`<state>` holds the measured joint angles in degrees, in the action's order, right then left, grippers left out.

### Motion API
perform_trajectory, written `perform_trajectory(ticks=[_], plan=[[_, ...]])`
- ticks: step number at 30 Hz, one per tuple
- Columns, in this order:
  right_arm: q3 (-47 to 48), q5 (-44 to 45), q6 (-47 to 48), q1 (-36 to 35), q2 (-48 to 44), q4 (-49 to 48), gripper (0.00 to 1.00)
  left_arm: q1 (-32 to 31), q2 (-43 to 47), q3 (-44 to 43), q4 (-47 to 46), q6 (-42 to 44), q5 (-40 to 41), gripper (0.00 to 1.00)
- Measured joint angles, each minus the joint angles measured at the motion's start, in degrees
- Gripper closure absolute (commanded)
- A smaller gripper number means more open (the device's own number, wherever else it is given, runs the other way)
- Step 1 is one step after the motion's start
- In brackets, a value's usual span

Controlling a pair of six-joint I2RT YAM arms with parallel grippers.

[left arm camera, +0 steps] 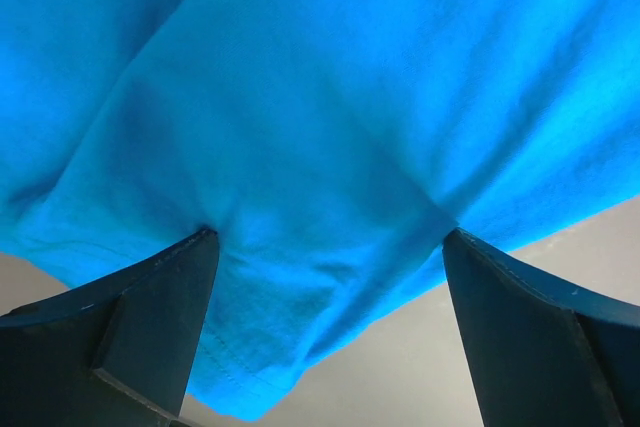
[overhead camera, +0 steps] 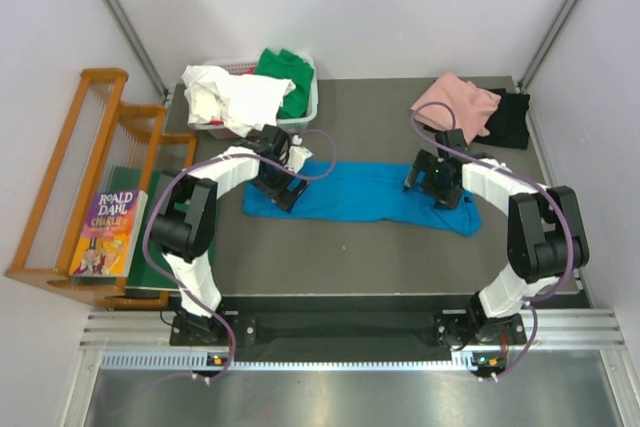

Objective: Fold and stack the t-shirts
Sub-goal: Fold the tshirt

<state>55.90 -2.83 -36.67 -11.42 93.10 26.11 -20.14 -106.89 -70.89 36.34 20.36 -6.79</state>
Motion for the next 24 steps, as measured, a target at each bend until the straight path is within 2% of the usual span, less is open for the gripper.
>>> perform_trajectory(ticks=[10,19,24], plan=[[-1.1,1.9,1.8,3.2,-1.0,0.0,0.00,6.5,3.3,5.3,-6.0,4.2,-2.0,0.01],[-0.9,4.4,3.7,5.4,-0.5,0.4,0.01,6.9,3.5,5.2,-5.8,4.5,-2.7,0.01],[3.7,4.7,3.8,5.9,3.7,2.9,0.00,6.9,4.2,5.9,-5.7,4.7,-2.8,0.01]])
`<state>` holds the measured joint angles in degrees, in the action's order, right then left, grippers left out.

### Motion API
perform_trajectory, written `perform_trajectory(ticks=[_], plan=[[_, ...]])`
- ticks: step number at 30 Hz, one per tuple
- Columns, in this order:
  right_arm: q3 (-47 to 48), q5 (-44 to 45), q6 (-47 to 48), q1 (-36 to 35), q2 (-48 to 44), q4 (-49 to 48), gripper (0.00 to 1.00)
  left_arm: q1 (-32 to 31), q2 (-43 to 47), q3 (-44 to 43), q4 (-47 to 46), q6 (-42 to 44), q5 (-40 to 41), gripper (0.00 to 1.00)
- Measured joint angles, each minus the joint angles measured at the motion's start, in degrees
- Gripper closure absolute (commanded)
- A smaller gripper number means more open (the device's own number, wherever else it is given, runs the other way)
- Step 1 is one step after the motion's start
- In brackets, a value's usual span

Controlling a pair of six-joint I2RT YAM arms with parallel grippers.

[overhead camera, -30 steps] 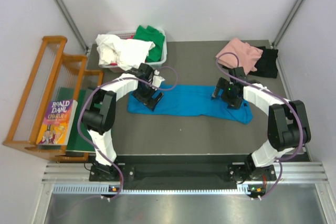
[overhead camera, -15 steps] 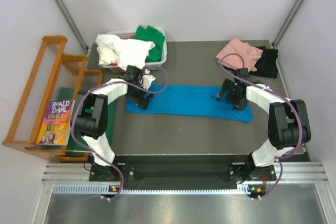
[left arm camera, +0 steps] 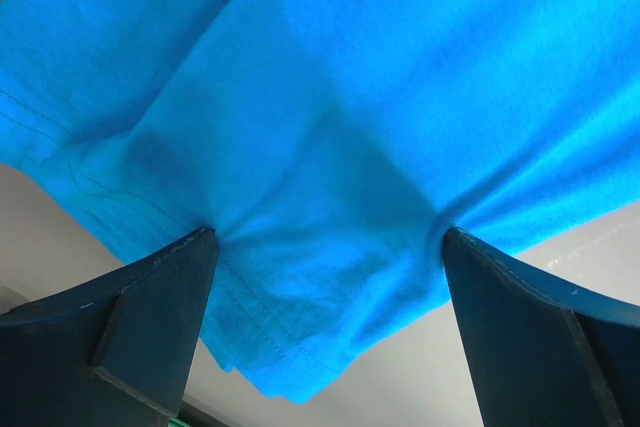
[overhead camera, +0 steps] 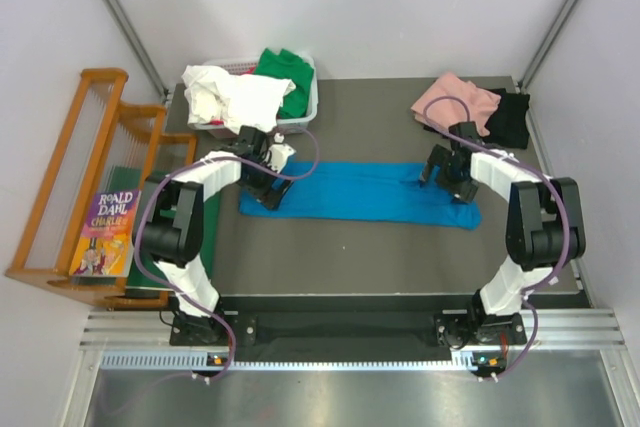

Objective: Fold and stack the t-shirts
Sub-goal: Fold the tshirt

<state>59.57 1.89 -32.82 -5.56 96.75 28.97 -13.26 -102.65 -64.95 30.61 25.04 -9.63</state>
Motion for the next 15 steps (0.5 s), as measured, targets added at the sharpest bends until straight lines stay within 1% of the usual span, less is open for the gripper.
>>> perform_trajectory(ticks=[5,15], plan=[[5.8,0.0,-0.2,0.4,4.6,2.8,0.00,0.0,2.1,1.9,2.2,0.5,0.0,0.01],[16.6,0.4,-0.2,0.6,12.6,8.0,0.00,-0.1,6.4,6.3,14.1,2.4,1.1,0.01]])
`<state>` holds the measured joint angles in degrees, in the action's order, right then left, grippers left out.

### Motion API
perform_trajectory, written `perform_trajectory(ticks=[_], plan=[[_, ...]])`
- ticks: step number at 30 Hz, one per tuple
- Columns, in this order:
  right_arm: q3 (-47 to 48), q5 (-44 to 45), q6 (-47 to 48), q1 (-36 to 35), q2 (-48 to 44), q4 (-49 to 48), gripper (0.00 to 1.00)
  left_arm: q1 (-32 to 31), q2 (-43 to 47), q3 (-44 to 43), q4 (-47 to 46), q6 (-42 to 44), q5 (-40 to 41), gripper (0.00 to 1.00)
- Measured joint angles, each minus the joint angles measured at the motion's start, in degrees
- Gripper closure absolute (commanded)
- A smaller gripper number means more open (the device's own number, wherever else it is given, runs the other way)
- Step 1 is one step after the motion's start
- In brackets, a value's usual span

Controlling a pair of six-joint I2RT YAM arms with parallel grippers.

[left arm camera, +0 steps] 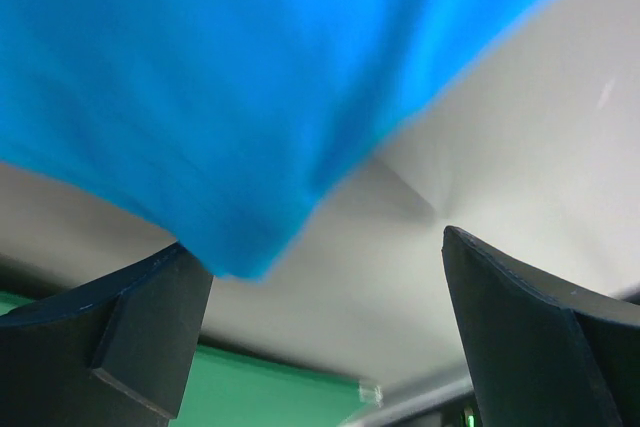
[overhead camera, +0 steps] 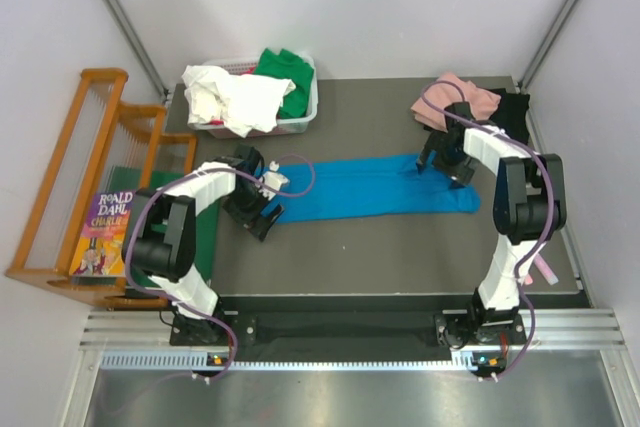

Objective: Fold and stack the t-shirts
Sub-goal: Fold the tshirt

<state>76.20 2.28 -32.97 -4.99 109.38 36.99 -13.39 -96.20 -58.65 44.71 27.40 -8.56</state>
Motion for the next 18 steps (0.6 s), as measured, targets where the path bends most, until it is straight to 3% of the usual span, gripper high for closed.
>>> perform_trajectory(ticks=[9,18], plan=[[3.4,0.0,0.6,0.0,2.3,2.1,0.00,-1.0,2.8,1.5,5.6,-0.2,0.3,0.01],[2.1,0.1,1.0,0.0,-0.8,-1.6,0.00,-1.0,2.8,-19.3,8.8,-1.1,0.6,0.01]])
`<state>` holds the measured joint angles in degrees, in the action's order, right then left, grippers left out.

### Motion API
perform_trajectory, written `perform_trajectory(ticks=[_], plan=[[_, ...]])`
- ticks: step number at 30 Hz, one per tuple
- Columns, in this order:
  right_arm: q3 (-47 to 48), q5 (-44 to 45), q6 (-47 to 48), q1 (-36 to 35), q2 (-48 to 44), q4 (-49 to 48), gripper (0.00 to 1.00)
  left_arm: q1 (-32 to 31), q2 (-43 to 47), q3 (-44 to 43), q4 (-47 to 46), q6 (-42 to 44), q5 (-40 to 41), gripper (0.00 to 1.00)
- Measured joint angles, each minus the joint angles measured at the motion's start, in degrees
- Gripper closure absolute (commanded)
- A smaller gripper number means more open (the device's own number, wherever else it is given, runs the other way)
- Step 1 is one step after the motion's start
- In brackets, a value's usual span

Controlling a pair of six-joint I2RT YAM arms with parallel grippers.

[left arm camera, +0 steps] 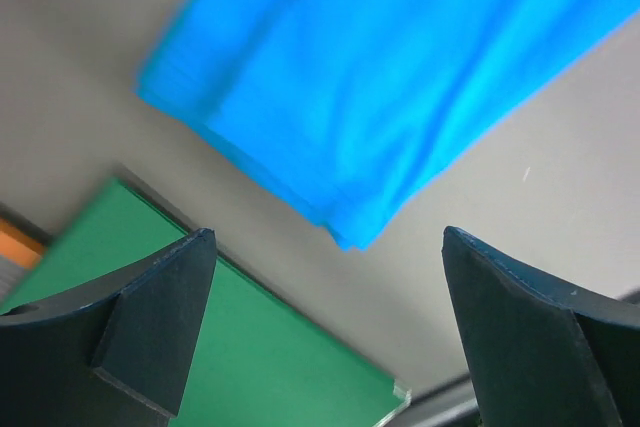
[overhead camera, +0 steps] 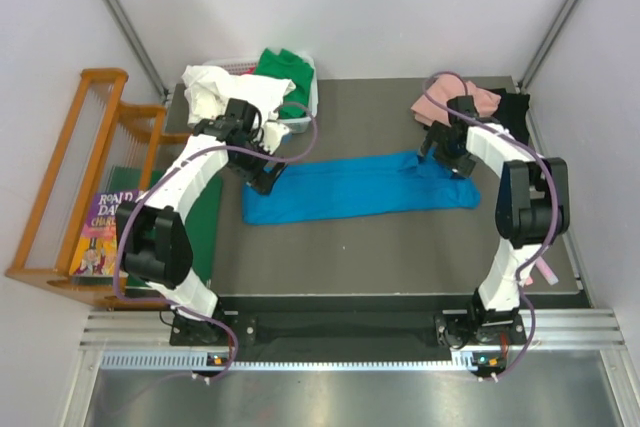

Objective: Fold and stack the t-shirts
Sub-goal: Fold the tshirt

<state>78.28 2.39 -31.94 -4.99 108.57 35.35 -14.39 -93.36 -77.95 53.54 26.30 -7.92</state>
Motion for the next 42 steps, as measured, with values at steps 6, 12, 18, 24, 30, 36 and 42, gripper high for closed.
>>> perform_trajectory(ticks=[6,12,18,24,30,36,42], plan=[[-1.3,1.0,0.0,-1.4,-8.9,-0.4,0.00,-1.8,-1.6,-2.5,-4.2,-4.1,-1.9,0.01],[-5.6,1.2,-0.5,-5.0,-17.3,-1.9,0.01,-4.4,-11.8,-1.6,-7.9,-6.7,-3.8,0.01],[-9.8,0.5,-1.3,-8.2,-19.4,-2.8,0.00,-4.0,-18.1,-1.0,-10.2,-7.1,-2.7,0.01],[-11.9,1.4,-1.5,-8.3,-19.2,-2.9,0.00,-3.0,-18.2,-1.8,-11.7,-7.0,-1.7,0.01],[-11.8,3.7,-1.4,-5.3,-15.1,-3.6,0.00,-2.8,-16.9,1.7,-14.9,-5.8,-0.2,0.01],[-11.7,5.4,-1.0,-2.8,-8.0,-3.8,0.00,-2.8,-12.6,8.3,-18.7,-3.9,1.8,0.01],[-9.4,6.0,-0.3,-2.2,-3.8,-3.6,0.00,-2.6,-10.7,11.2,-22.1,-3.7,1.7,0.01]])
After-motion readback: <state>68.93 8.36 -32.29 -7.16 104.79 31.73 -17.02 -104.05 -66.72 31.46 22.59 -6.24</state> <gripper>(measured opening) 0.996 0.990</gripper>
